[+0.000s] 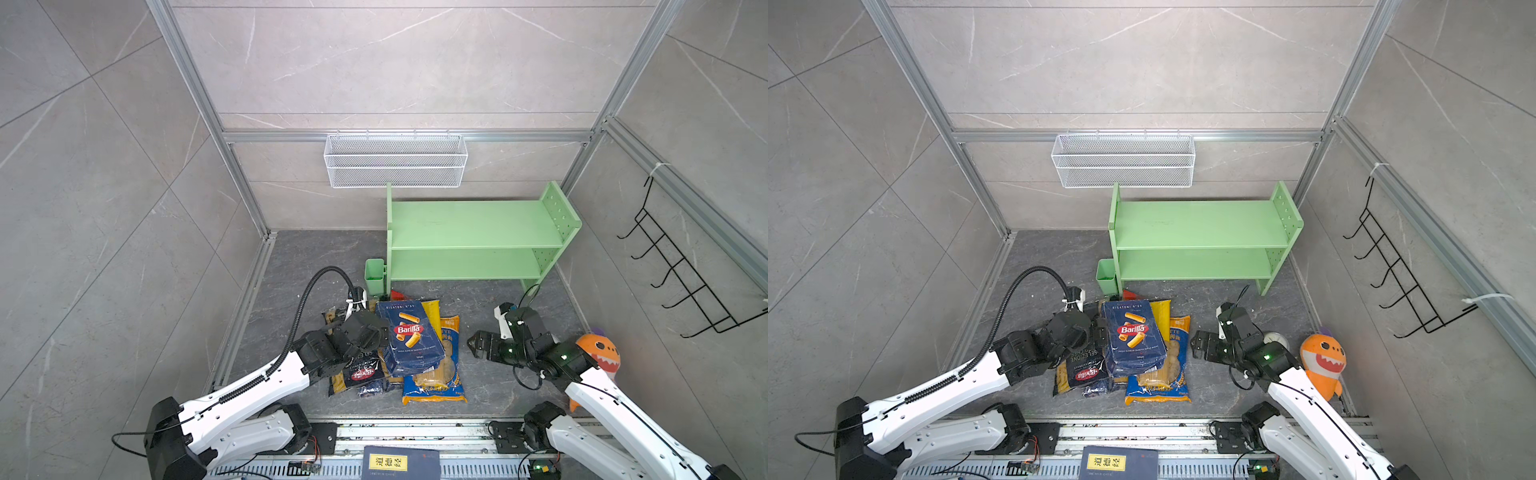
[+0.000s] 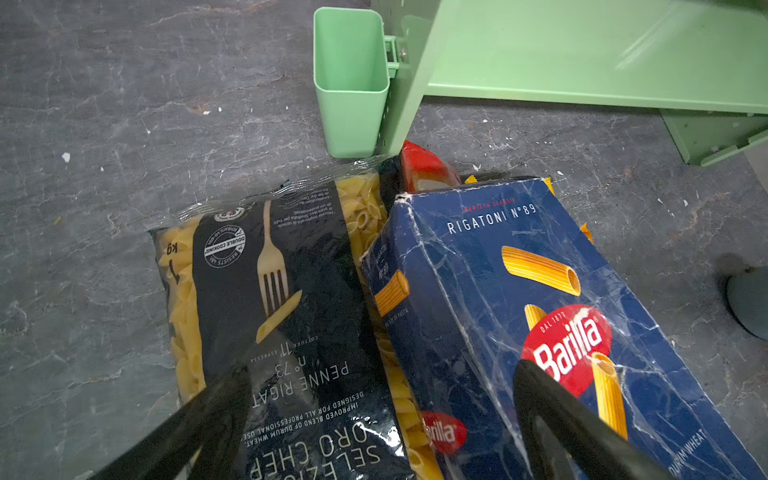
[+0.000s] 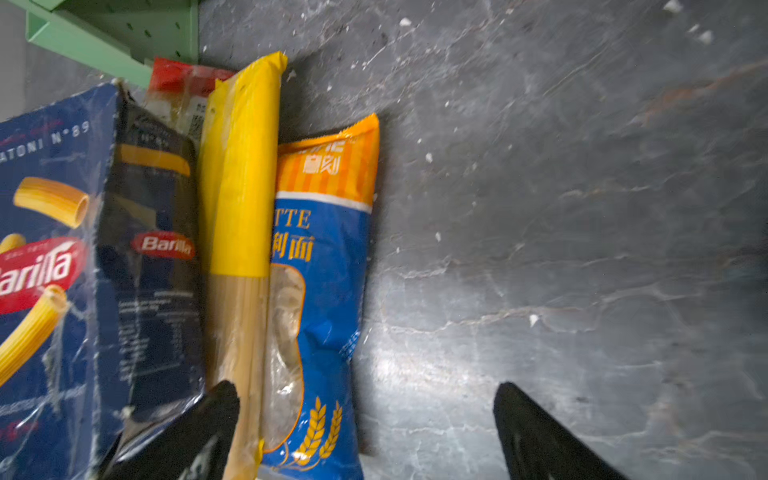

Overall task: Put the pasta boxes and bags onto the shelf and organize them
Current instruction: 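Reach both grippers toward the blue Barilla rigatoni box in the pile, then grasp the top of the blue Barilla box with the right gripper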

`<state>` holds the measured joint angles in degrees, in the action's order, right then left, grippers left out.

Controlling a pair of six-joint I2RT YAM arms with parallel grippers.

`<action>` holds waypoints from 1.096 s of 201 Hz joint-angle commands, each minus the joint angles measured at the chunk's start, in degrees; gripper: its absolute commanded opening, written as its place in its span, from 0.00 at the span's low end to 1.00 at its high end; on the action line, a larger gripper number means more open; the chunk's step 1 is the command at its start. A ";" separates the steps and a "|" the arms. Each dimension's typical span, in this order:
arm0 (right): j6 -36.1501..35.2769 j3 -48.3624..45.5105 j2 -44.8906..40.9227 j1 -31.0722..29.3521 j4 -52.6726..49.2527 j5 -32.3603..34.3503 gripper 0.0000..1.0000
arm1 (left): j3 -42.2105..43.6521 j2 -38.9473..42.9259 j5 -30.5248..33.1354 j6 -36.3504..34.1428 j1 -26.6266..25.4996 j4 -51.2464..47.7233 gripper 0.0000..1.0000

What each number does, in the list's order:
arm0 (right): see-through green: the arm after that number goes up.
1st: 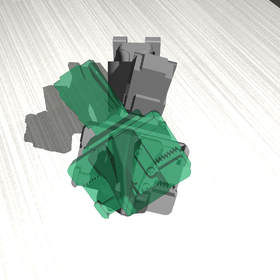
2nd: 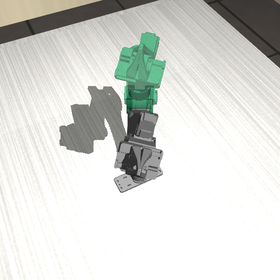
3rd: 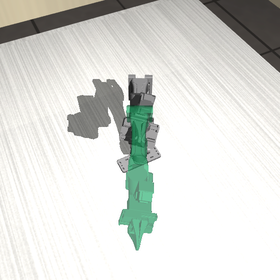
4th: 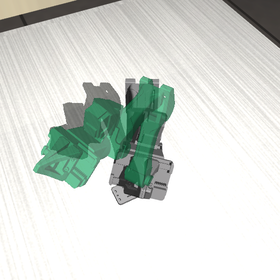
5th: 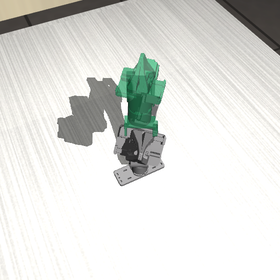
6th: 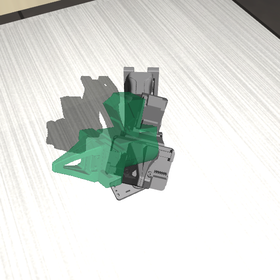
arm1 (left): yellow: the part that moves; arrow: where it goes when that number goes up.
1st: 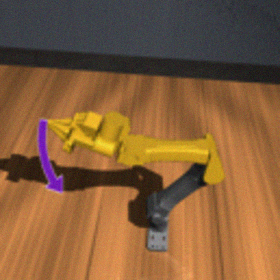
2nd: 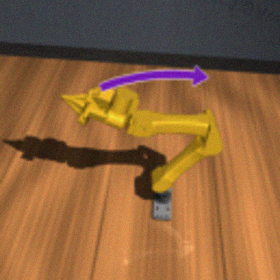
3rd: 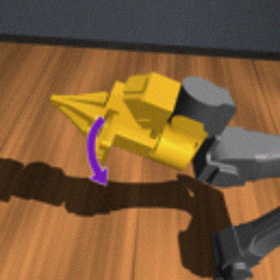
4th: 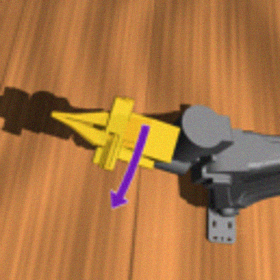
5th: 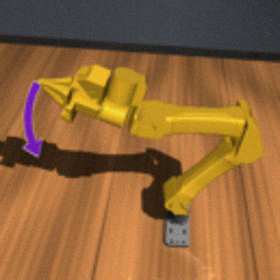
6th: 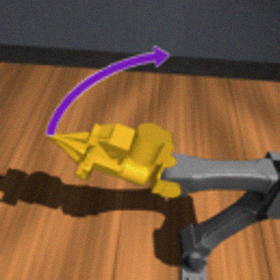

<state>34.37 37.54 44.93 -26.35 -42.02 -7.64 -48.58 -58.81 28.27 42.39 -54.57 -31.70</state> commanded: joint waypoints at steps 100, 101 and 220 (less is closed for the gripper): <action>18.46 1.79 3.94 -2.05 12.39 -20.07 0.99 | -1.61 -0.54 -19.82 3.87 12.43 5.37 0.97; 18.54 1.72 4.12 -2.09 12.57 -20.10 0.99 | -1.57 -0.53 -19.92 4.08 12.58 5.40 0.97; 21.59 -3.24 17.06 -5.51 32.12 -29.12 0.99 | -2.51 -10.95 -23.94 14.48 10.19 13.26 0.59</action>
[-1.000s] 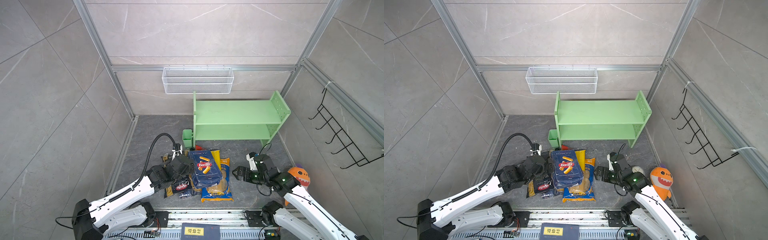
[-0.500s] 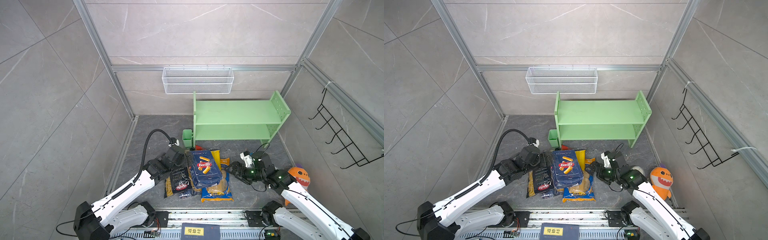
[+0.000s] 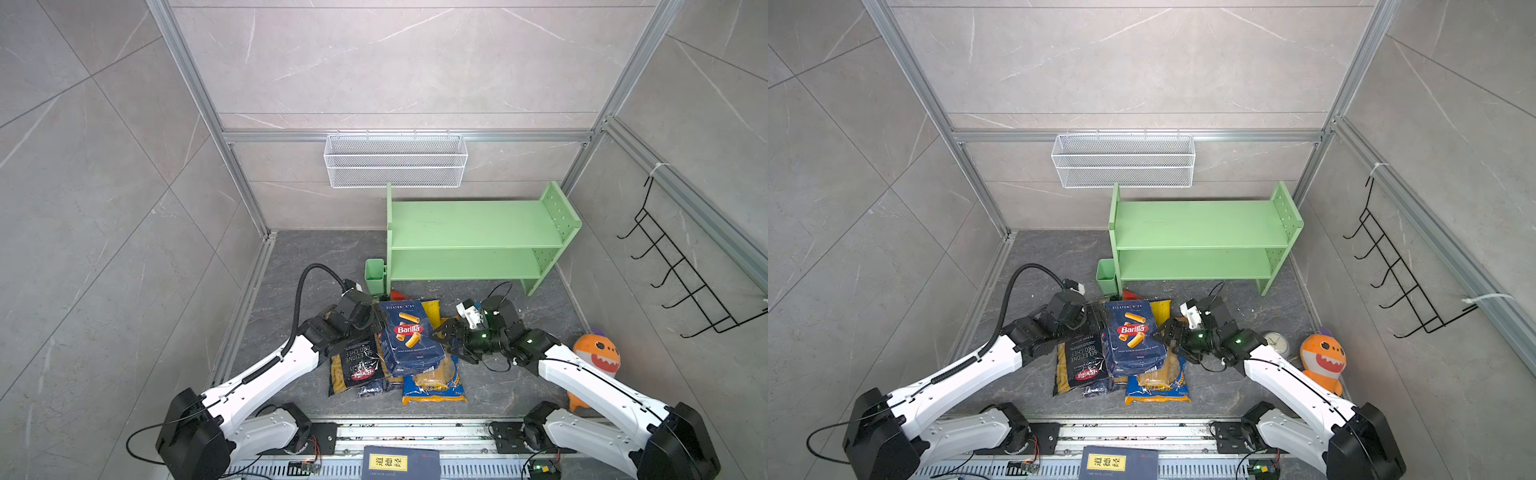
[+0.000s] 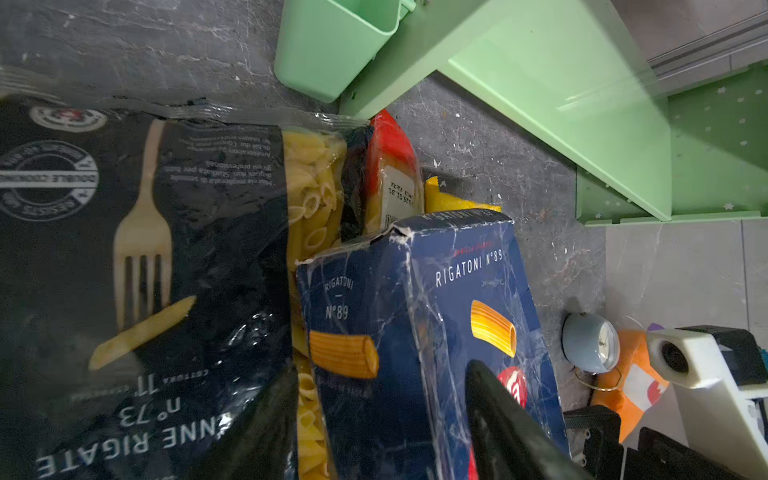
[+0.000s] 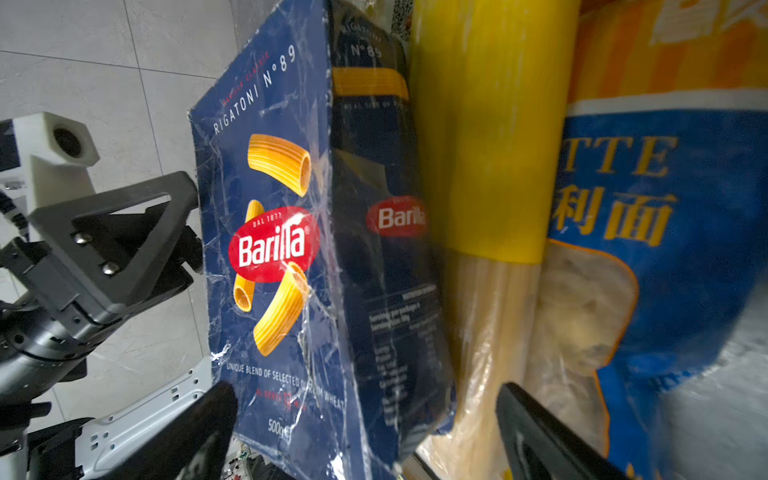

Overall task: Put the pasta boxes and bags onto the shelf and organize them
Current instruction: 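Grasp the top of the blue Barilla box with the right gripper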

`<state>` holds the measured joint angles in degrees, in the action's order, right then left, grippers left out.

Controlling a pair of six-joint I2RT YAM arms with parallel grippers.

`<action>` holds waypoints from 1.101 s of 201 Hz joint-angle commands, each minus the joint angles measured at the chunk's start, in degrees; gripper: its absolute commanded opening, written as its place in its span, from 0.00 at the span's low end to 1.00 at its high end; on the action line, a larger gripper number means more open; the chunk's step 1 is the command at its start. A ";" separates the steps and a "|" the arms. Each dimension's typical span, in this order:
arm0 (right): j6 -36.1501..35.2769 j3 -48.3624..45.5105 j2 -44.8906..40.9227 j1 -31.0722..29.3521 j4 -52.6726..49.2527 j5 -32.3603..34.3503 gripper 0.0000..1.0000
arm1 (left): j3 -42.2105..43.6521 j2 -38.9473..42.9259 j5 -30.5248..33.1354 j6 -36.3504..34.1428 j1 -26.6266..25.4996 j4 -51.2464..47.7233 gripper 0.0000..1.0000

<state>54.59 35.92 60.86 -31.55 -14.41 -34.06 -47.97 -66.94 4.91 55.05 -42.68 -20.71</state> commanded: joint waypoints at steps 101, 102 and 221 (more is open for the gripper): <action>1.24 -3.26 7.17 -0.35 11.05 -7.46 0.99 | 0.49 -6.02 0.09 5.03 -3.38 4.46 0.30; 1.32 -3.33 7.17 -0.31 11.15 -7.48 0.99 | 0.50 -6.06 0.10 5.05 -3.38 4.45 0.29; 5.98 -4.93 3.79 -0.33 14.35 -8.03 0.84 | 1.03 -12.28 -3.34 5.86 -3.75 9.25 0.17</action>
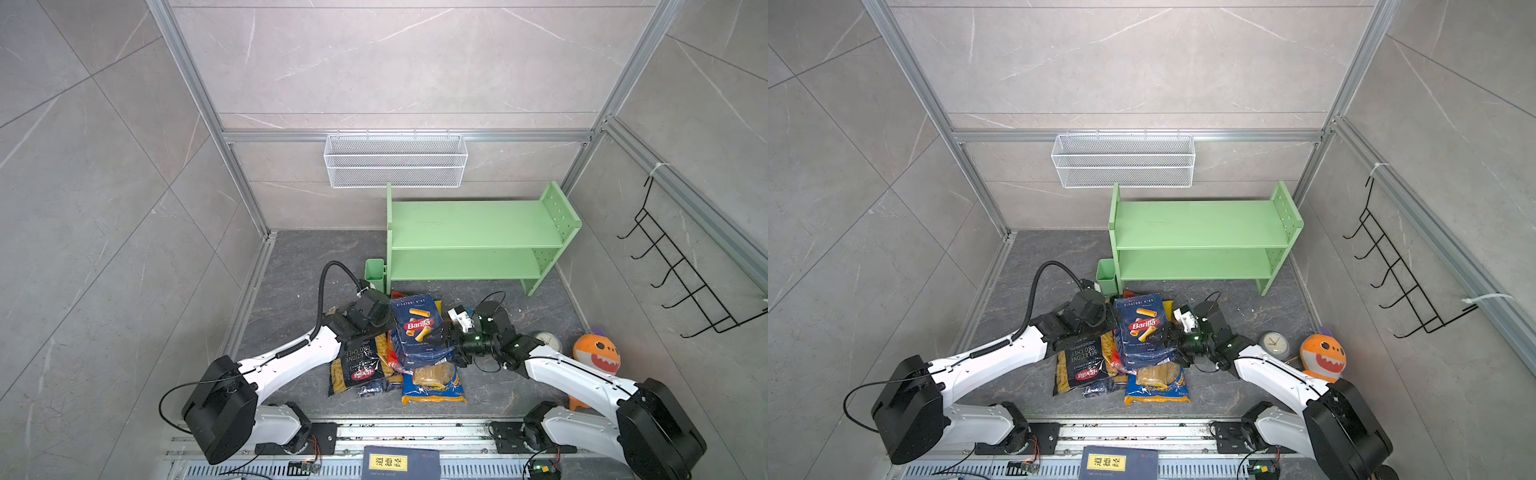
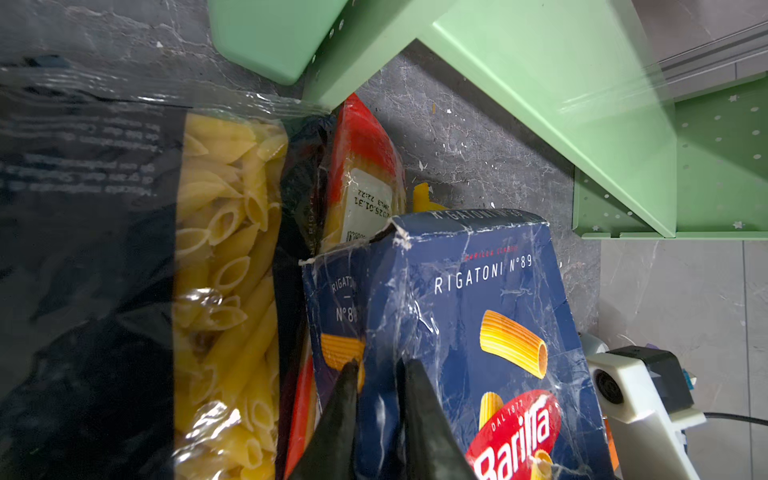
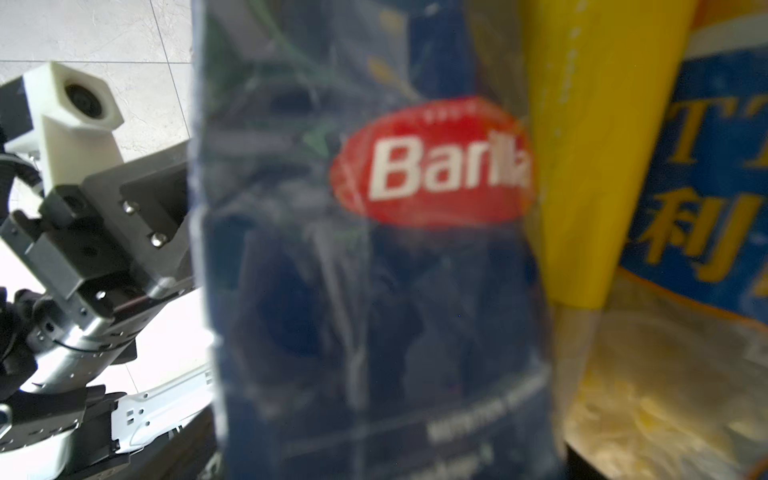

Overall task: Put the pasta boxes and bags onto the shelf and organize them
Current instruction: 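Grasp the top of the blue Barilla box with the right gripper, then lift the Barilla box upright with the right gripper while the left gripper draws back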

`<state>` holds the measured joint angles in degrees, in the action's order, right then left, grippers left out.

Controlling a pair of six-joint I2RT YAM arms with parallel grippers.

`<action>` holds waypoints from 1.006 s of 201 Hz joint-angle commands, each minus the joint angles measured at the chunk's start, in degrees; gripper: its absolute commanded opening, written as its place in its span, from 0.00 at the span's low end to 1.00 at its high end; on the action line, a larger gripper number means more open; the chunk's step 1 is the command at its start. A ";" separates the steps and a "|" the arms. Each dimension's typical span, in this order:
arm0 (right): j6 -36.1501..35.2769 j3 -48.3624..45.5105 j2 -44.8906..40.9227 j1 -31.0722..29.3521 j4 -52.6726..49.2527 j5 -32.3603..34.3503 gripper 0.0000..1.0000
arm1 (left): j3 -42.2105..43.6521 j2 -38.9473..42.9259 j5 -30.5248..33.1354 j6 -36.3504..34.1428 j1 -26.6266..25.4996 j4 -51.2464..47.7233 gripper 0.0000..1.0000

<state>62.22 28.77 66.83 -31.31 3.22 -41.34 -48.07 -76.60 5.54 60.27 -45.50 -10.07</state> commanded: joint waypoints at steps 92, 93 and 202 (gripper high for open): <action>-9.46 6.22 -7.44 0.91 -14.89 1.78 0.67 | -3.80 -8.94 -6.11 -0.89 -2.09 1.18 0.18; -9.52 6.30 -7.47 0.95 -15.08 1.83 0.67 | -3.88 -9.02 -6.13 -0.92 -2.07 1.19 0.18; -10.04 9.49 -4.34 2.99 -13.12 -0.41 0.58 | -7.62 -12.93 -8.22 -1.38 -3.36 3.79 0.20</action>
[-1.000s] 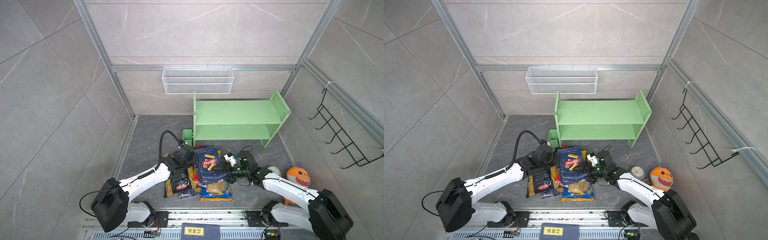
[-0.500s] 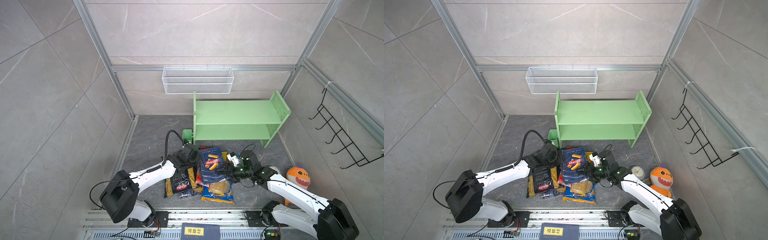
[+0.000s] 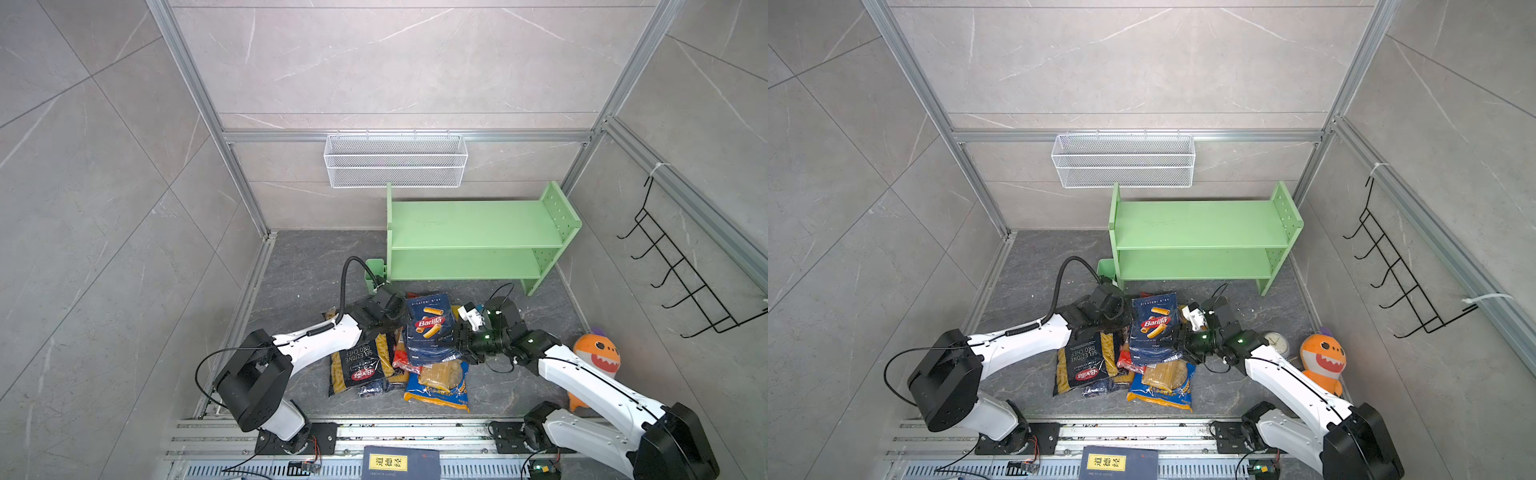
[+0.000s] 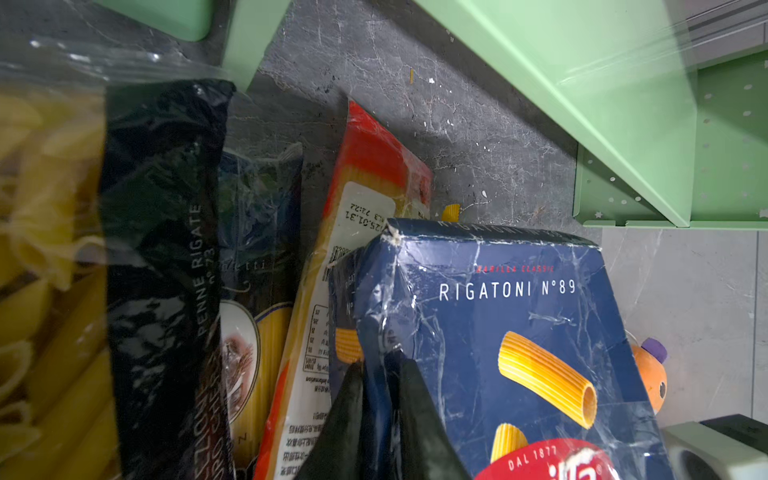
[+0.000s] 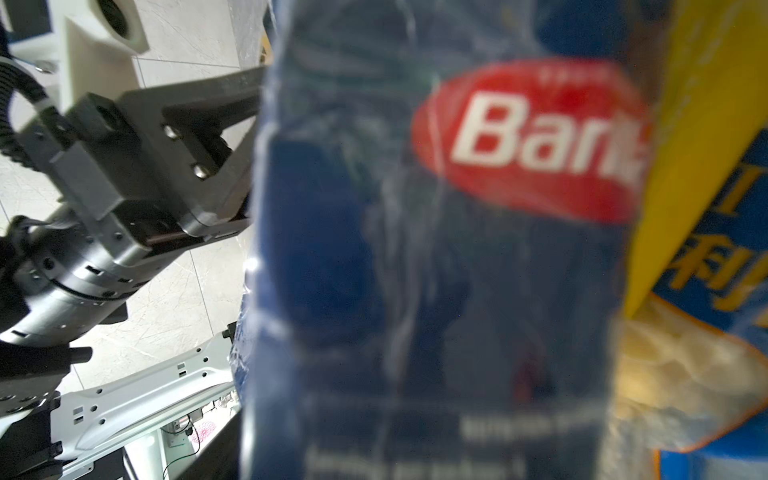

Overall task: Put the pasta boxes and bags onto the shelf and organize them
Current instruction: 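Lift the Barilla box upright with the right gripper while the left gripper draws back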

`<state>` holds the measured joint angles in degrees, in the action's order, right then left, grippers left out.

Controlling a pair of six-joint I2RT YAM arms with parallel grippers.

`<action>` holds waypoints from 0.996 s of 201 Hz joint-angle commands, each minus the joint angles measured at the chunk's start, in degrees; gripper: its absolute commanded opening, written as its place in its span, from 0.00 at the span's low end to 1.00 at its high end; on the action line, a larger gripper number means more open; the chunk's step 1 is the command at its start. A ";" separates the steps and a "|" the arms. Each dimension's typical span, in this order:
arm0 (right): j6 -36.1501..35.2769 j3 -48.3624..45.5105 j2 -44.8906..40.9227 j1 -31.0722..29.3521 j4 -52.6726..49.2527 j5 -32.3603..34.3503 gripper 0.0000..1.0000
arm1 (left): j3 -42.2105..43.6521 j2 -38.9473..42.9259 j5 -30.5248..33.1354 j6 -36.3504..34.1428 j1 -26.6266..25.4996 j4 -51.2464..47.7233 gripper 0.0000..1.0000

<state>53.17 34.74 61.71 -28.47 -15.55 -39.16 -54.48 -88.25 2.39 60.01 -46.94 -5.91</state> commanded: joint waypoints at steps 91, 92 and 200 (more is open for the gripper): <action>-6.07 1.44 -3.25 1.76 3.02 -1.89 0.40 | -1.58 4.30 -0.73 -2.88 -1.63 -6.23 0.69; -6.06 1.41 -3.30 1.76 3.09 -1.89 0.40 | -1.54 4.39 -0.68 -2.88 -1.65 -6.31 0.70; -9.86 2.10 -11.30 3.48 -2.59 -3.11 0.38 | -1.02 17.18 6.55 -3.42 0.47 -18.44 0.79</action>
<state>47.00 34.72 53.89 -25.50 -22.46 -38.85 -54.52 -74.76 6.02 57.84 -47.72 -20.49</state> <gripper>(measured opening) 0.482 0.790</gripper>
